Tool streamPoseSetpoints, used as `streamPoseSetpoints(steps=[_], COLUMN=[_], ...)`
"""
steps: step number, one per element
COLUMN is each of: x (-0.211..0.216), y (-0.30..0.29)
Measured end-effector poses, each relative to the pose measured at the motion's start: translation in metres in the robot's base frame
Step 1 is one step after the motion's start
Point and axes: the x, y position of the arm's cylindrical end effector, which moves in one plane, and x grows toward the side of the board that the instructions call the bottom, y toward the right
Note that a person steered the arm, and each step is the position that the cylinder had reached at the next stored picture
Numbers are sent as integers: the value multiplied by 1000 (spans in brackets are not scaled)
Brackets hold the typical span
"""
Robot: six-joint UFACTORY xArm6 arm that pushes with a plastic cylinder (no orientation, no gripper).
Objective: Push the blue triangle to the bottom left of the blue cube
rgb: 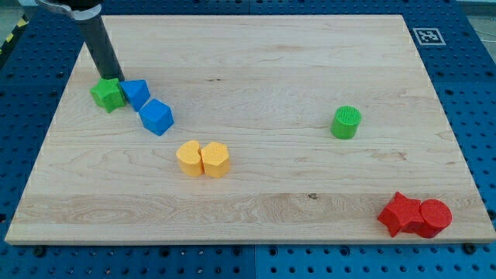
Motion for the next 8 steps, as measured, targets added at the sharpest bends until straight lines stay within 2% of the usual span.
streamPoseSetpoints(steps=[2,3,5,6,7,8], x=[16,38,40,-25,-44,13], y=[46,46,45,46,-4,-77])
